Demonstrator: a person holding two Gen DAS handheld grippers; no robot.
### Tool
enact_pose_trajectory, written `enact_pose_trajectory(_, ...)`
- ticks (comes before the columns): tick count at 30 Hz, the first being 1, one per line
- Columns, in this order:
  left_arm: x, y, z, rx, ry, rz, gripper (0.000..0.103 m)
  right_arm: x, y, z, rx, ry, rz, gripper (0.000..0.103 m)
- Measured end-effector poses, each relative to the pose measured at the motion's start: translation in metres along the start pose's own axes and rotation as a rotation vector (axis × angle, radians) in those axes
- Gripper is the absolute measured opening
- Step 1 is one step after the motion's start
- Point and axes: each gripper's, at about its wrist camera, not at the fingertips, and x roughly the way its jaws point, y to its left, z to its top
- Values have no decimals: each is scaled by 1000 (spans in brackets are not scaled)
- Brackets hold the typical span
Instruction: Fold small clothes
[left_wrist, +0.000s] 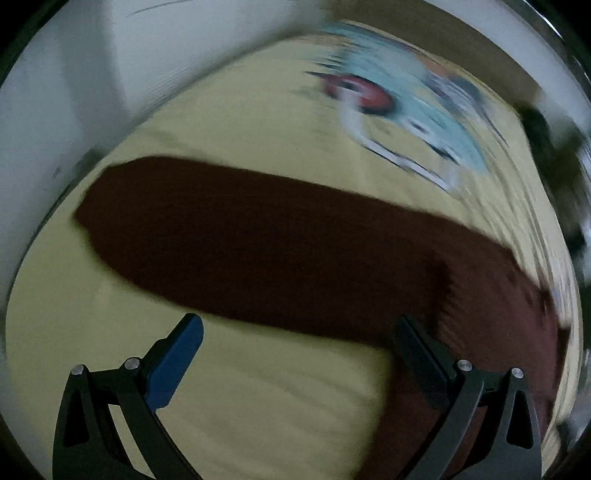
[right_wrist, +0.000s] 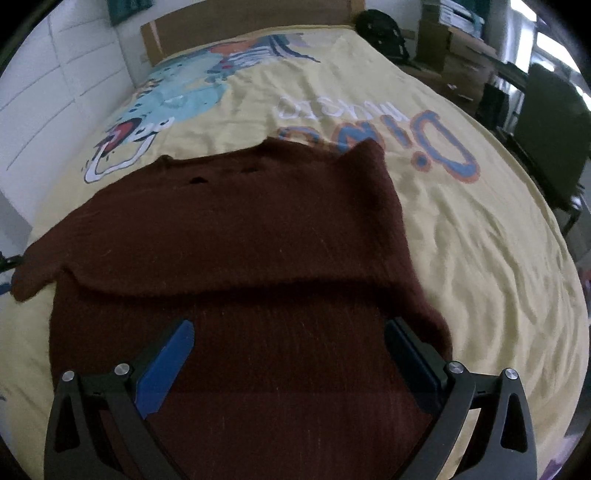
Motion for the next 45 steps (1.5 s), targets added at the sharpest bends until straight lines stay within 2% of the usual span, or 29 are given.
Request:
enact_pose_trajectory(7, 18, 81, 33, -215, 31, 79, 102, 5, -4, -8, 17, 32, -35, 103)
enact_pose_trajectory(15, 65, 142, 48, -362, 109, 134, 102, 10, -11, -5, 22, 48, -69, 103)
enact_pose_trajectory(17, 76, 148, 48, -379, 137, 121, 101, 12, -12, -4, 22, 53, -72, 103)
enact_pose_trajectory(19, 81, 149, 49, -353, 133, 109, 100, 14, -12, -3, 17, 55, -78, 103)
enact_pose_trajectory(20, 79, 148, 50, -333, 123, 108, 90, 15, -12, -3, 16, 56, -79, 103)
enact_pose_trajectory(21, 77, 146, 51, -301, 110, 113, 80, 15, -13, -3, 18, 57, -78, 103)
enact_pose_trajectory(23, 74, 140, 56, -258, 103, 101, 42, 17, -13, -2, 18, 59, -76, 103)
enact_pose_trajectory(24, 74, 140, 58, -251, 105, 80, 31, 17, -13, -2, 17, 59, -76, 103)
enact_pose_trajectory(25, 73, 139, 60, -244, 107, 54, 12, 17, -13, -2, 17, 59, -74, 103)
enact_pose_trajectory(27, 65, 135, 62, -226, 87, 47, 12, 17, -13, -2, 21, 58, -68, 103)
enact_pose_trajectory(31, 39, 105, 56, -91, 41, 72, 12, 13, -10, 5, 5, 40, -68, 103)
enact_pose_trajectory(35, 20, 68, 48, 20, 16, 56, 12, 10, -11, 14, -10, 21, -77, 103)
enact_pose_trajectory(40, -1, 5, 30, 130, 19, -41, 12, 7, -18, 23, -5, 17, -64, 103)
enact_pose_trajectory(45, -8, -72, 28, 222, 31, -134, 12, 0, -26, 33, 7, -1, -43, 103)
